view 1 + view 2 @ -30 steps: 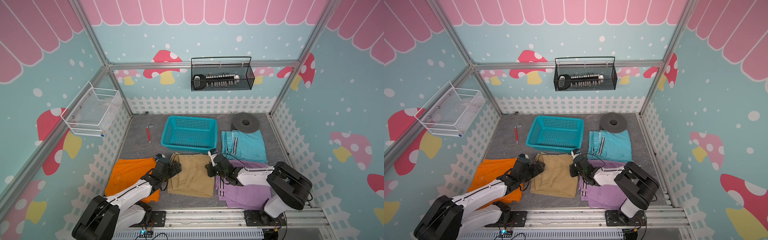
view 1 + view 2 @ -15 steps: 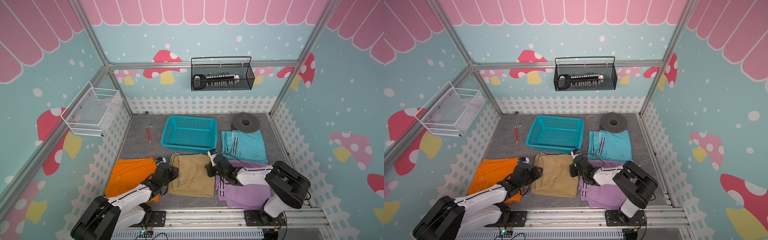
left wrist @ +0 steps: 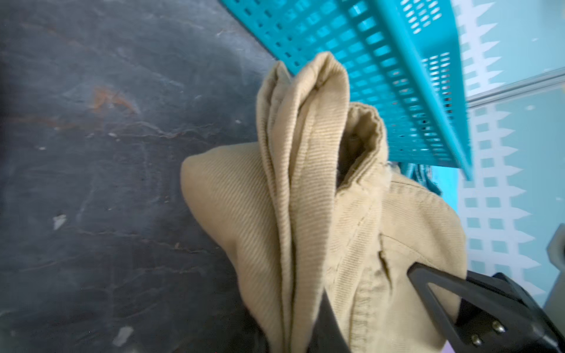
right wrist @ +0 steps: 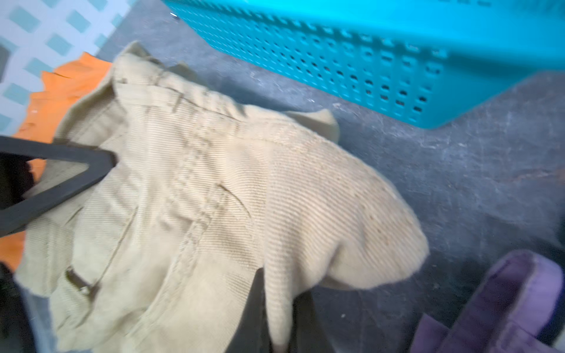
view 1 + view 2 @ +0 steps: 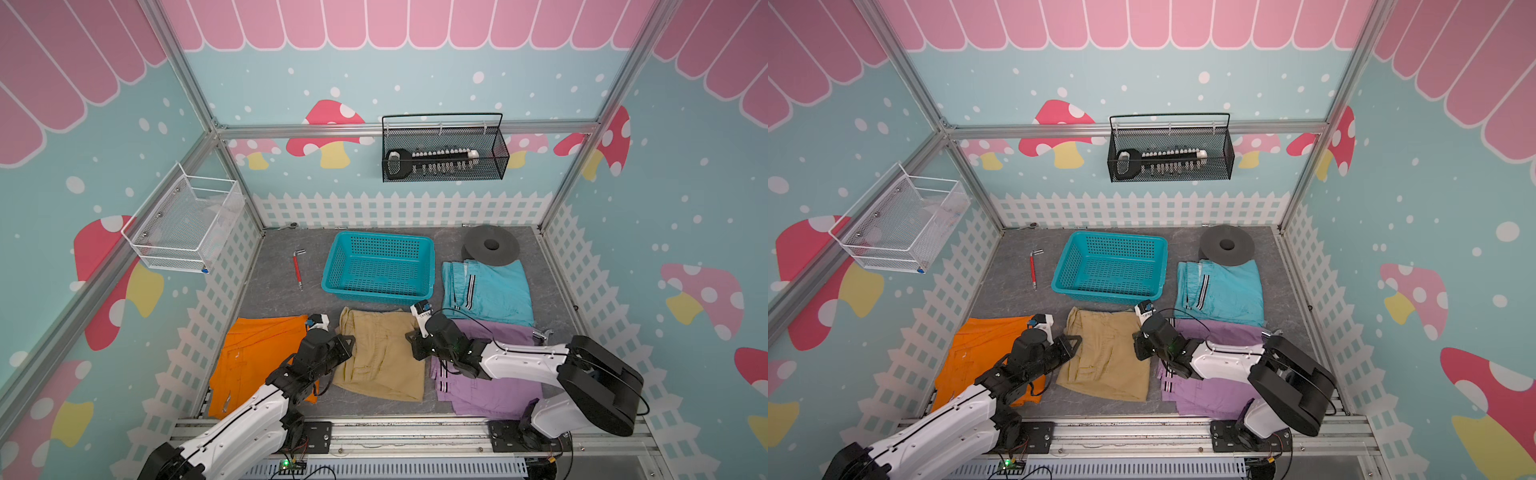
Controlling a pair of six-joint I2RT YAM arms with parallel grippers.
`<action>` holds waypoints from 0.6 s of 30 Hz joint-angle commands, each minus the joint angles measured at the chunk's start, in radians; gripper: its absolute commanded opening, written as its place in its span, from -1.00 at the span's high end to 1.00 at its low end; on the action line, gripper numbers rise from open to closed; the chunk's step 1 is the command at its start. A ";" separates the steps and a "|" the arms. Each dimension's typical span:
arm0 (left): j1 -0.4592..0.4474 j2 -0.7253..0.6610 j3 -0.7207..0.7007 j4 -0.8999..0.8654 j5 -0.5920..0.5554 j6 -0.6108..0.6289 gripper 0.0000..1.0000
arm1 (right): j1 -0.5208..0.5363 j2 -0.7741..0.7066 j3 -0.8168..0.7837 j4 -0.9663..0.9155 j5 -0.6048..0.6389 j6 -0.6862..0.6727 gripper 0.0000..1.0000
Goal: Put the folded long pants in the basket
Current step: Place the long pant in the basket.
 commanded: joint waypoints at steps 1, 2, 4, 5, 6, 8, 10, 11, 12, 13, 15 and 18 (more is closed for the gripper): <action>-0.006 -0.094 0.107 -0.045 0.012 -0.021 1.00 | 0.023 -0.100 0.049 -0.023 -0.018 -0.030 1.00; -0.006 -0.112 0.136 -0.066 0.008 -0.020 1.00 | 0.024 -0.125 0.061 -0.029 -0.025 -0.037 1.00; -0.006 -0.120 0.192 -0.092 0.003 -0.013 1.00 | 0.024 -0.153 0.095 -0.055 -0.030 -0.052 1.00; -0.004 -0.112 0.225 -0.100 0.000 -0.006 1.00 | 0.024 -0.163 0.120 -0.072 -0.024 -0.064 1.00; -0.004 -0.097 0.254 -0.106 0.000 0.002 1.00 | 0.024 -0.170 0.145 -0.087 -0.013 -0.071 1.00; -0.004 -0.047 0.324 -0.109 0.002 0.017 1.00 | 0.022 -0.173 0.209 -0.116 0.009 -0.096 1.00; 0.001 0.022 0.399 -0.108 0.003 0.052 1.00 | 0.017 -0.158 0.284 -0.144 0.026 -0.129 1.00; 0.010 0.066 0.443 -0.110 0.005 0.078 1.00 | 0.008 -0.143 0.335 -0.158 0.030 -0.150 1.00; 0.020 0.104 0.480 -0.111 0.013 0.097 1.00 | -0.006 -0.125 0.375 -0.172 0.022 -0.162 1.00; 0.035 0.149 0.525 -0.112 0.030 0.121 1.00 | -0.031 -0.101 0.423 -0.188 -0.005 -0.169 1.00; 0.070 0.225 0.598 -0.110 0.067 0.156 1.00 | -0.082 -0.050 0.502 -0.207 -0.066 -0.179 1.00; 0.125 0.345 0.699 -0.109 0.074 0.202 1.00 | -0.155 0.051 0.634 -0.247 -0.129 -0.192 1.00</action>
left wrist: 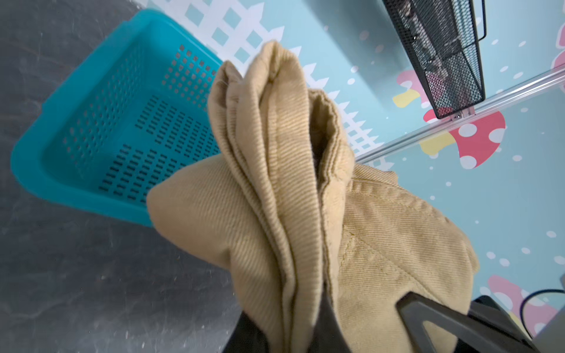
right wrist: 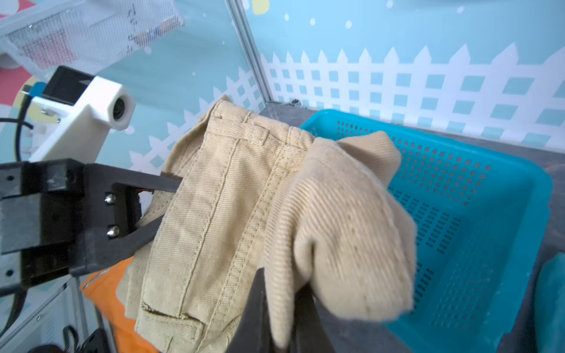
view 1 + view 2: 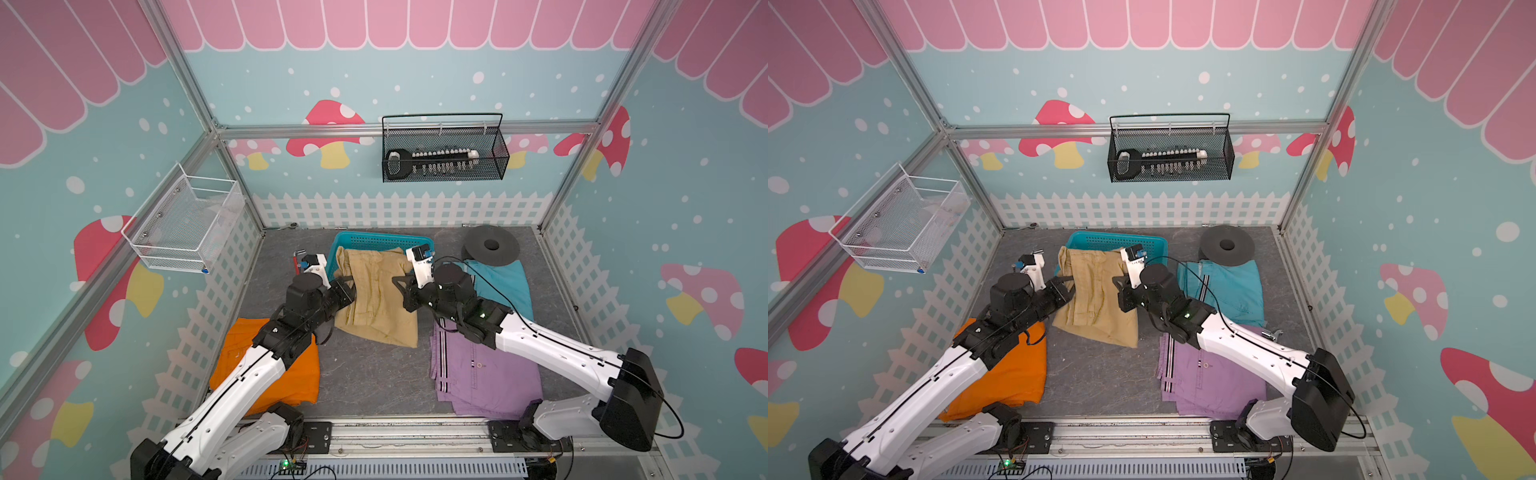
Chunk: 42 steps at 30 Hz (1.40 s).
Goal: Put the folded long pants in the basket
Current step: Place the long pant in the basket.
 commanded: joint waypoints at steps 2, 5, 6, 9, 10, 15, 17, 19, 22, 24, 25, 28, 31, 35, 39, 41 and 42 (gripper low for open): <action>0.063 0.156 0.128 0.028 0.069 0.104 1.00 | -0.086 0.131 0.169 -0.033 -0.129 -0.049 1.00; 0.121 0.301 0.199 0.047 0.152 0.129 1.00 | -0.145 0.224 0.252 -0.042 -0.172 -0.062 1.00; 0.136 0.343 0.222 0.051 0.174 0.134 1.00 | -0.161 0.251 0.273 -0.042 -0.182 -0.069 1.00; 0.161 0.466 0.281 0.096 0.209 0.164 1.00 | -0.203 0.344 0.357 -0.056 -0.209 -0.096 1.00; 0.166 0.504 0.300 0.110 0.202 0.173 1.00 | -0.215 0.381 0.390 -0.067 -0.215 -0.100 1.00; 0.197 0.669 0.399 0.121 0.231 0.170 1.00 | -0.249 0.576 0.559 -0.135 -0.236 -0.135 1.00; 0.202 0.724 0.432 0.121 0.246 0.171 1.00 | -0.258 0.629 0.592 -0.142 -0.242 -0.137 1.00; 0.205 0.772 0.456 0.120 0.253 0.170 1.00 | -0.264 0.671 0.601 -0.139 -0.248 -0.133 1.00; 0.207 0.814 0.470 0.119 0.254 0.166 1.00 | -0.269 0.710 0.599 -0.146 -0.244 -0.126 1.00; 0.208 0.821 0.460 0.119 0.254 0.161 1.00 | -0.271 0.716 0.587 -0.152 -0.240 -0.125 1.00; 0.207 0.820 0.454 0.120 0.247 0.155 1.00 | -0.271 0.714 0.578 -0.154 -0.235 -0.127 1.00; 0.209 0.804 0.426 0.116 0.226 0.141 1.00 | -0.271 0.697 0.545 -0.156 -0.227 -0.126 1.00; 0.208 0.778 0.397 0.107 0.199 0.125 1.00 | -0.271 0.673 0.525 -0.168 -0.212 -0.127 1.00; 0.208 0.735 0.373 0.097 0.172 0.117 1.00 | -0.270 0.645 0.526 -0.211 -0.185 -0.128 1.00; 0.208 0.759 0.419 0.049 0.157 0.134 1.00 | -0.270 0.628 0.490 -0.239 -0.184 -0.110 1.00; 0.209 0.807 0.458 0.011 0.147 0.145 1.00 | -0.270 0.626 0.443 -0.215 -0.173 -0.099 1.00; 0.208 0.841 0.486 -0.018 0.144 0.149 1.00 | -0.271 0.633 0.428 -0.212 -0.160 -0.096 1.00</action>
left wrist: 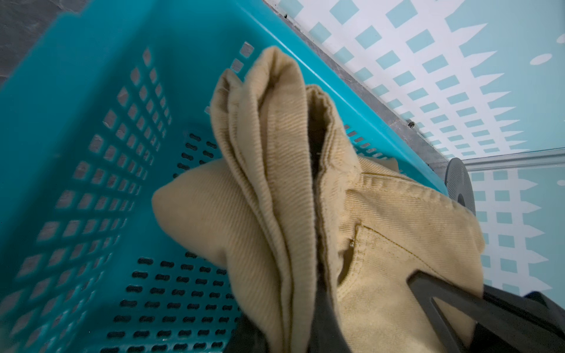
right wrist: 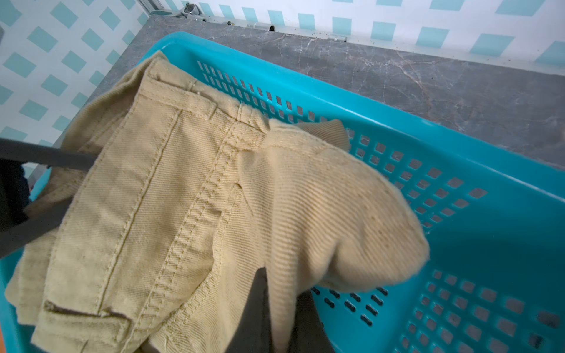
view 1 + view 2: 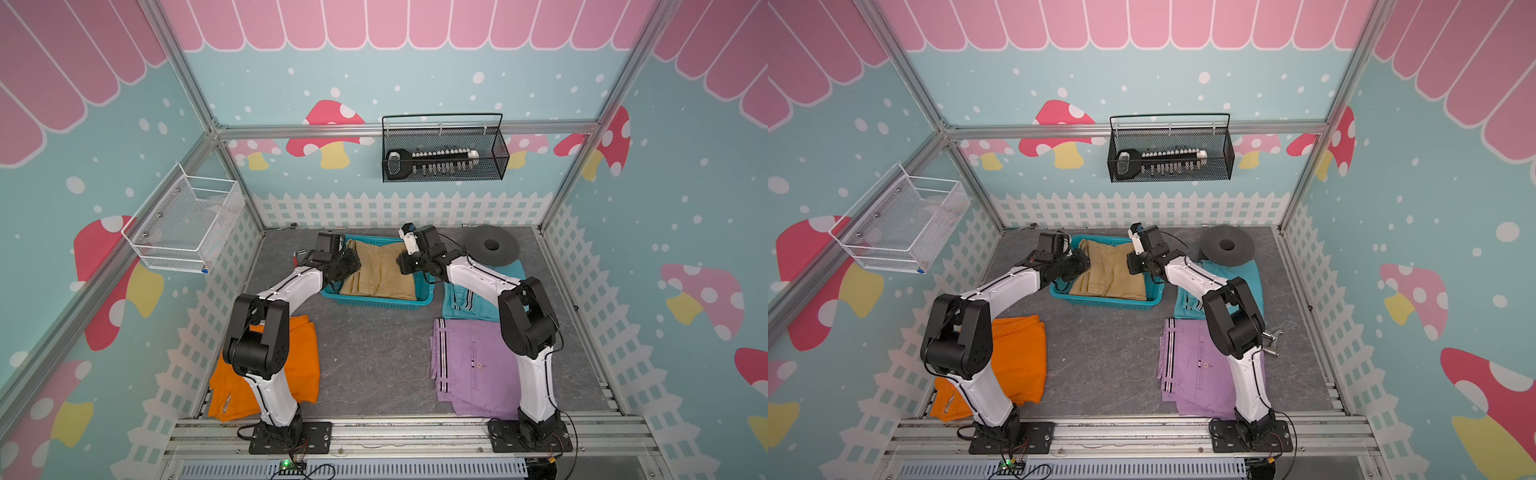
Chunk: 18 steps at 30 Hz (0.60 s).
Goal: Put the folded long pants in the basket
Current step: Place the long pant in the basket.
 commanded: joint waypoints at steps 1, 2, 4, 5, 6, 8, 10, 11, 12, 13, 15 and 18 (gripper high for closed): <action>0.002 0.074 0.095 -0.051 -0.029 0.013 1.00 | 0.003 -0.013 -0.052 -0.005 0.035 0.015 1.00; 0.001 0.100 0.109 -0.065 -0.028 0.016 1.00 | 0.003 0.000 -0.059 -0.006 0.046 0.017 1.00; 0.001 0.145 0.133 -0.087 -0.040 0.022 0.95 | 0.004 0.029 -0.069 -0.006 0.063 0.019 1.00; 0.002 0.160 0.145 -0.097 -0.051 0.029 0.89 | 0.003 0.043 -0.068 -0.008 0.066 0.016 1.00; 0.001 0.175 0.157 -0.109 -0.061 0.040 0.82 | 0.004 0.059 -0.065 -0.010 0.065 0.013 1.00; 0.001 0.192 0.175 -0.124 -0.068 0.059 0.59 | 0.003 0.086 -0.050 -0.020 0.067 0.000 0.96; 0.002 0.195 0.186 -0.129 -0.069 0.066 0.44 | 0.005 0.098 -0.032 -0.033 0.074 -0.012 0.80; 0.001 0.193 0.188 -0.132 -0.073 0.067 0.33 | 0.006 0.093 -0.029 -0.033 0.076 -0.017 0.72; -0.001 0.187 0.188 -0.132 -0.073 0.069 0.25 | 0.007 0.085 -0.025 -0.030 0.072 -0.026 0.62; -0.002 0.180 0.188 -0.133 -0.071 0.071 0.22 | 0.013 0.071 -0.024 -0.021 0.068 -0.039 0.48; -0.011 0.155 0.184 -0.133 -0.066 0.072 -0.32 | 0.029 0.039 -0.020 -0.018 0.098 -0.066 0.13; -0.040 0.099 0.179 -0.139 -0.082 0.076 -0.98 | 0.061 -0.011 -0.011 -0.030 0.191 -0.093 -0.31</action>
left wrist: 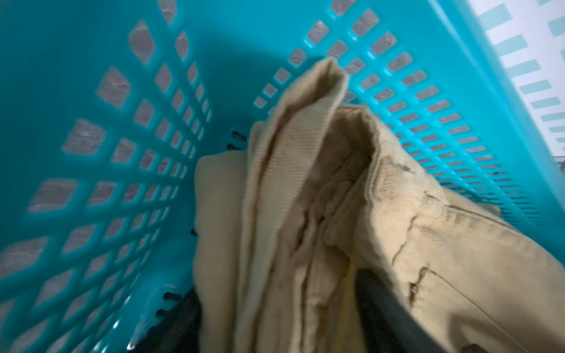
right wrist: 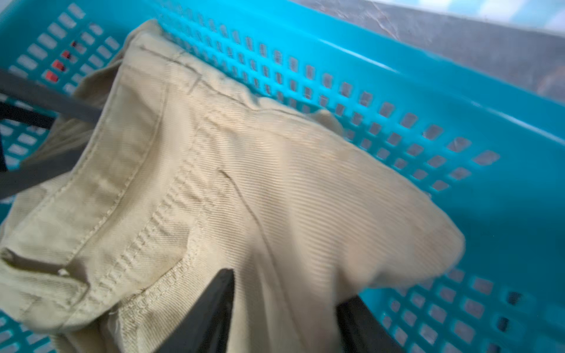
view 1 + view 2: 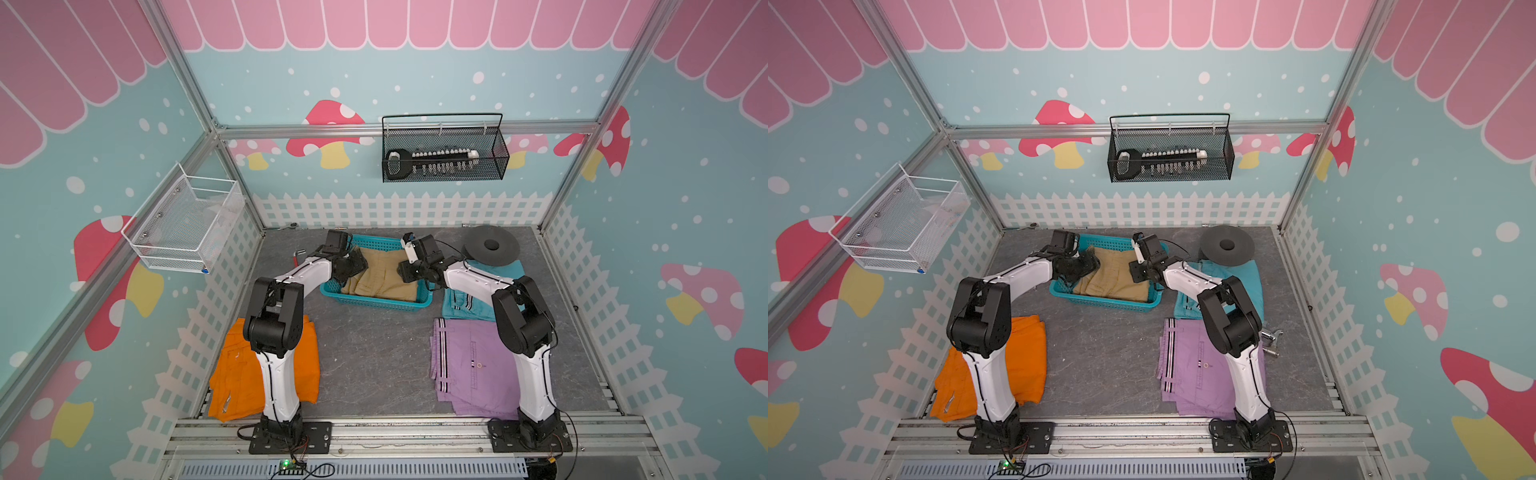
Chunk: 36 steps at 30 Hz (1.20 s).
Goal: Put the folded long pants in the basket
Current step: Place the long pant in the basket.
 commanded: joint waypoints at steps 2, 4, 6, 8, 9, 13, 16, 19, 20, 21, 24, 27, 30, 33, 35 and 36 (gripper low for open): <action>-0.050 -0.121 0.027 -0.022 -0.042 0.019 -0.98 | 0.044 -0.083 0.024 -0.030 0.087 -0.043 -0.35; -0.075 -0.163 0.029 -0.029 -0.056 0.014 -0.97 | 0.051 -0.105 0.030 -0.030 0.098 -0.043 -0.35; -0.102 -0.206 0.023 -0.029 -0.077 0.006 -0.92 | 0.064 -0.117 0.037 -0.027 0.107 -0.050 -0.32; -0.127 -0.237 0.014 -0.028 -0.098 -0.001 -0.76 | 0.075 -0.110 0.058 -0.033 0.120 -0.055 -0.31; -0.135 -0.251 0.007 -0.028 -0.100 -0.006 -0.76 | 0.083 -0.102 0.071 -0.041 0.142 -0.054 -0.30; -0.138 -0.283 -0.021 -0.033 -0.133 -0.030 -0.95 | 0.086 -0.093 0.088 -0.062 0.237 -0.038 -0.30; -0.138 -0.291 -0.028 -0.032 -0.145 -0.026 -0.98 | 0.089 -0.112 0.087 -0.058 0.269 -0.045 -0.30; -0.138 -0.258 -0.007 -0.030 -0.094 -0.010 -0.96 | 0.092 -0.130 0.088 -0.053 0.247 -0.052 -0.32; -0.139 -0.238 0.004 -0.031 -0.070 -0.002 -0.95 | 0.093 -0.132 0.087 -0.050 0.229 -0.054 -0.32; -0.138 -0.213 0.019 -0.031 -0.042 0.006 -0.93 | 0.093 -0.129 0.088 -0.046 0.200 -0.054 -0.32; -0.131 -0.145 0.048 -0.032 -0.015 -0.010 -0.93 | 0.093 -0.085 0.096 -0.042 0.141 -0.048 -0.27; -0.107 -0.091 0.057 -0.032 0.029 -0.052 -0.96 | 0.091 0.008 0.126 -0.050 0.130 -0.038 -0.23; -0.071 -0.042 0.048 -0.031 0.114 -0.088 -0.97 | 0.090 0.104 0.181 -0.074 0.129 -0.027 -0.20; -0.049 0.003 0.054 -0.031 0.117 -0.094 -0.97 | 0.083 0.169 0.230 -0.091 0.134 -0.021 -0.19; -0.044 0.021 0.058 -0.033 0.101 -0.085 -0.96 | 0.075 0.198 0.256 -0.098 0.130 -0.018 -0.20; -0.044 0.025 0.055 -0.033 0.086 -0.082 -0.96 | 0.070 0.214 0.275 -0.105 0.130 -0.020 -0.19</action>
